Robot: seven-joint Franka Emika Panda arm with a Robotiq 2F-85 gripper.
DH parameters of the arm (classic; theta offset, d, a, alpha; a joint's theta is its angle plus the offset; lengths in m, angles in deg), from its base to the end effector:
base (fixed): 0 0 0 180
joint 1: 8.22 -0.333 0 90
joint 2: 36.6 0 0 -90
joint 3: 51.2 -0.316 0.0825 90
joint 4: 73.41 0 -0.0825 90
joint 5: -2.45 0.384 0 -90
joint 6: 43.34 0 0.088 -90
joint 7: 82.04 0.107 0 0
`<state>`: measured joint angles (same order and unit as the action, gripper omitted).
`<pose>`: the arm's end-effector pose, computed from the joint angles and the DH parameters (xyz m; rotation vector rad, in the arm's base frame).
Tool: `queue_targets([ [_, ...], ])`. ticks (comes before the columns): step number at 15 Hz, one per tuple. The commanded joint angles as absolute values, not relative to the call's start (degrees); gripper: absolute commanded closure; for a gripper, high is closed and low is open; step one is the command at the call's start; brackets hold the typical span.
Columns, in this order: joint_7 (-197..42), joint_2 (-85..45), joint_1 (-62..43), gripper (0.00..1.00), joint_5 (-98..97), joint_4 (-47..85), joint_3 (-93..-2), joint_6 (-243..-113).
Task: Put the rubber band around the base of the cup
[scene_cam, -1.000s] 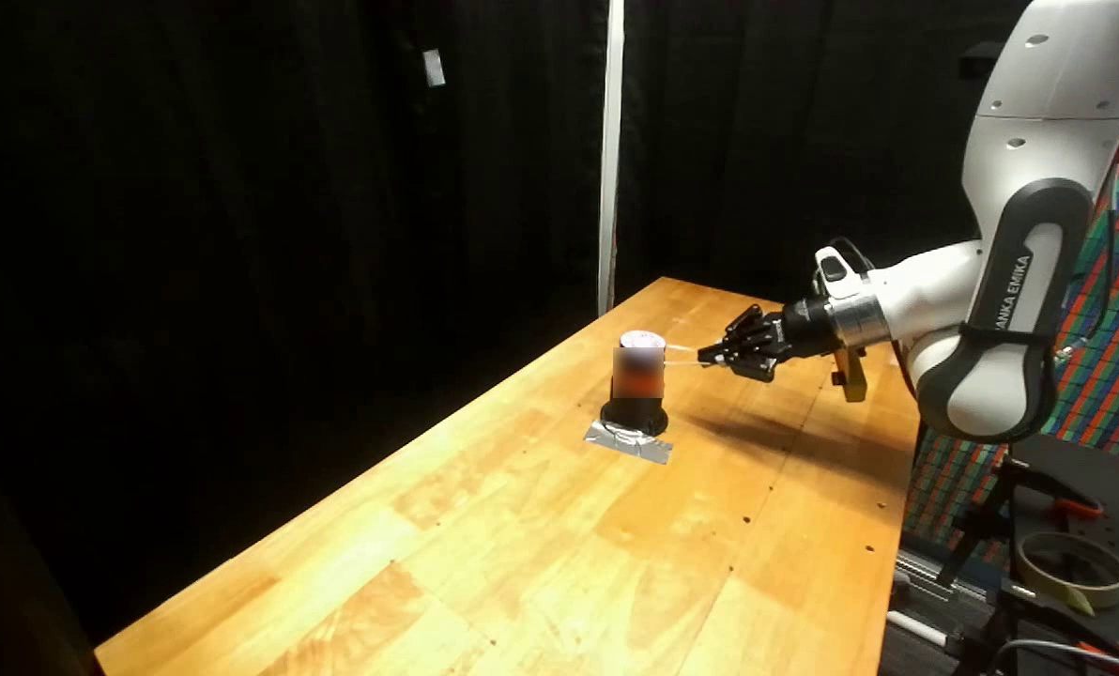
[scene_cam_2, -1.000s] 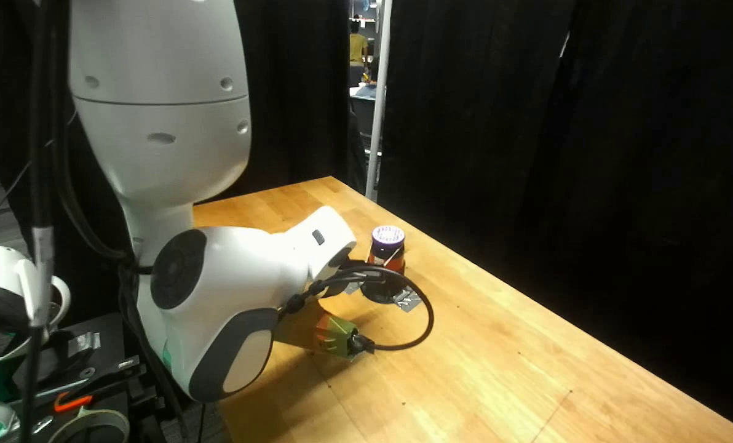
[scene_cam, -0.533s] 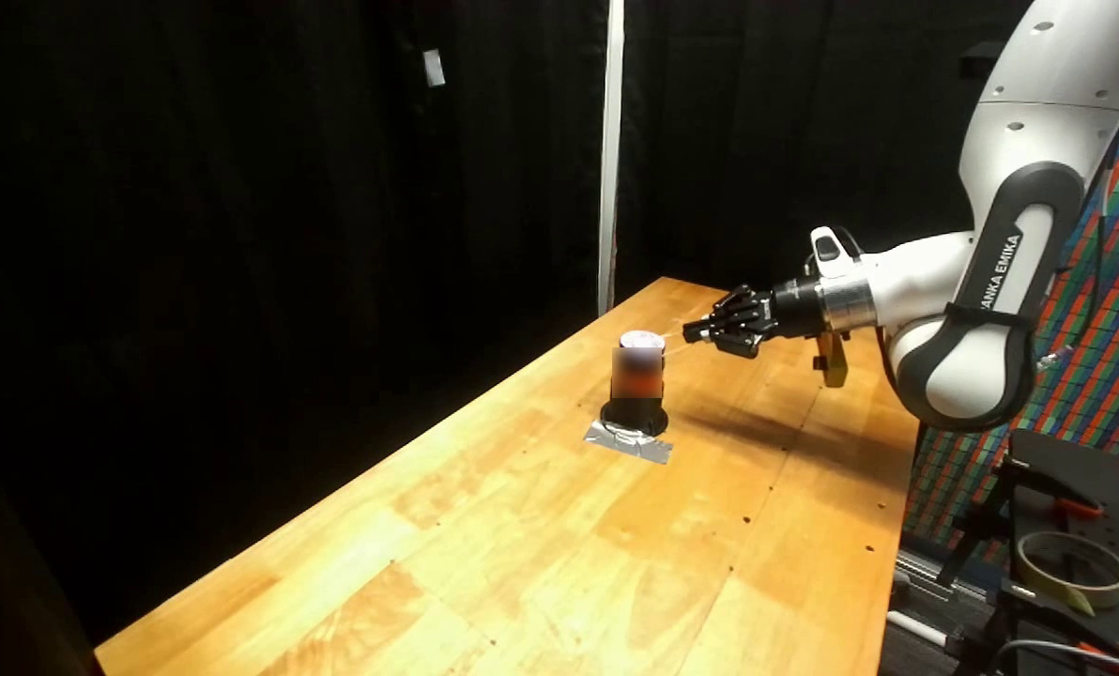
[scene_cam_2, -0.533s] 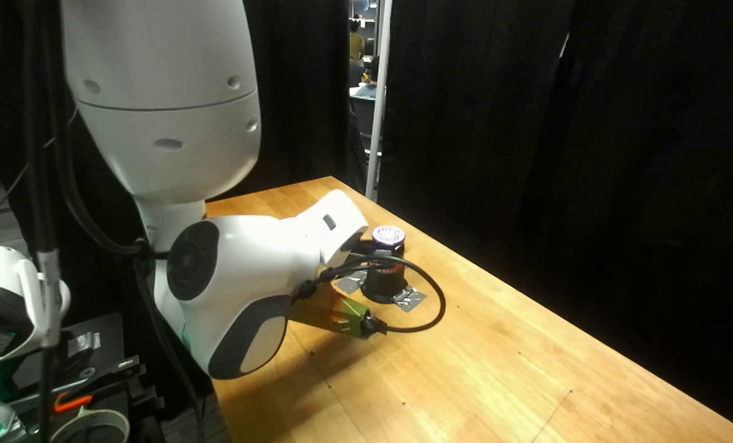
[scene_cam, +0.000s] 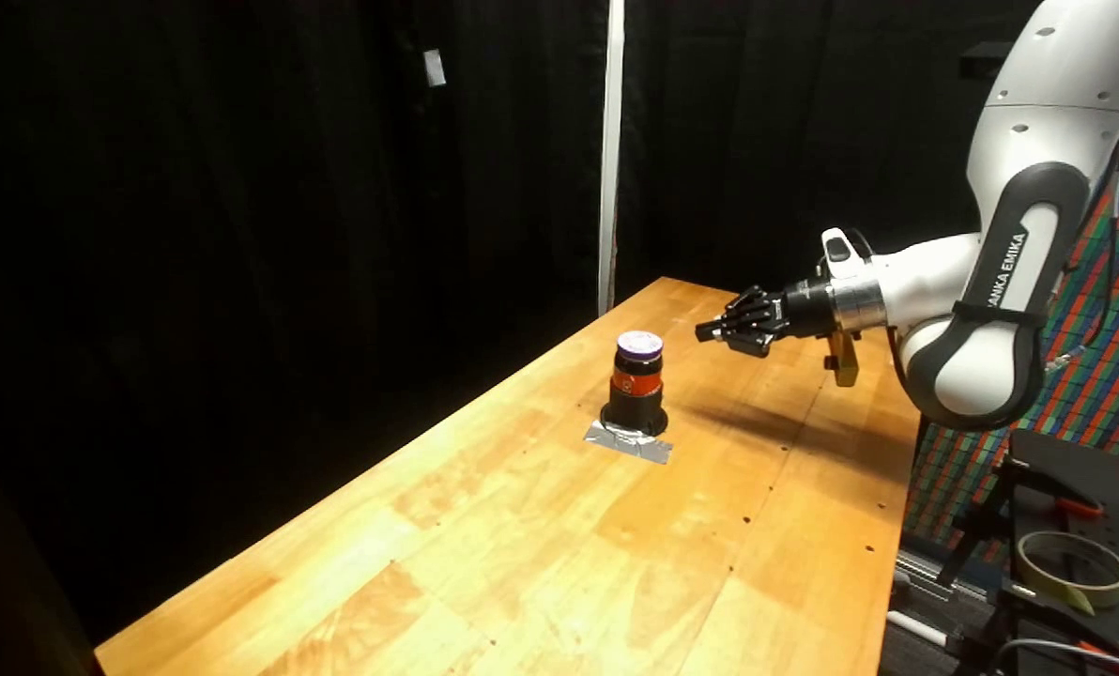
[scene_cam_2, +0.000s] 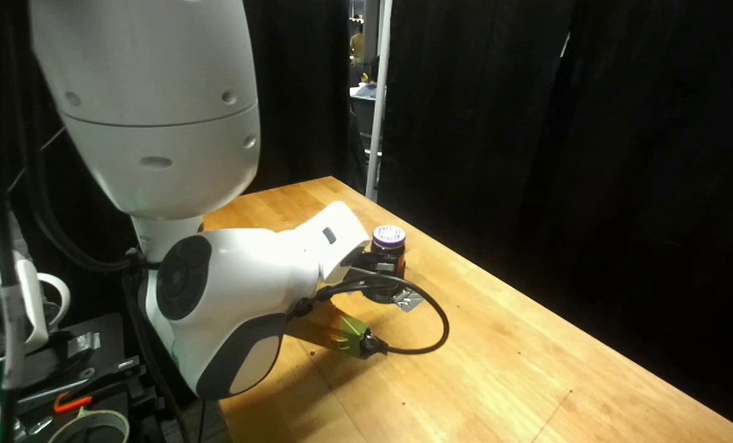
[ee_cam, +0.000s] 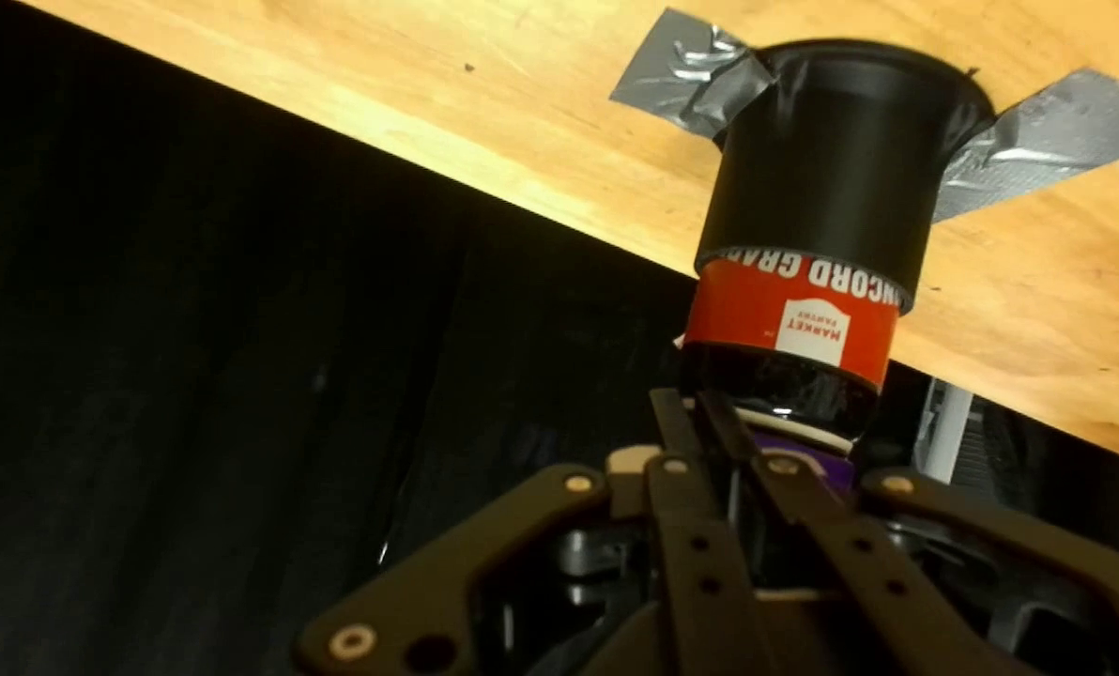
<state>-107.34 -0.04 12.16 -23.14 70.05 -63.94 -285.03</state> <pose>0.4677 -0.0044 0.1948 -2.5004 -0.8313 -1.7023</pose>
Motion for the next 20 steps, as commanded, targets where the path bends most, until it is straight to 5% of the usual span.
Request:
queue_targets([
  [1, -102.88, -6.24, 5.84, 0.63, -25.79, 72.93, -56.10, -279.04],
  [9, -104.65, -25.82, -10.76, 0.03, -16.84, 75.09, -43.00, -240.56],
  [15, -101.38, -29.42, -29.68, 0.00, -19.59, 65.78, -22.77, -209.64],
  [20, -97.55, -33.69, -34.24, 0.00, -20.69, 57.52, -20.81, -185.74],
])
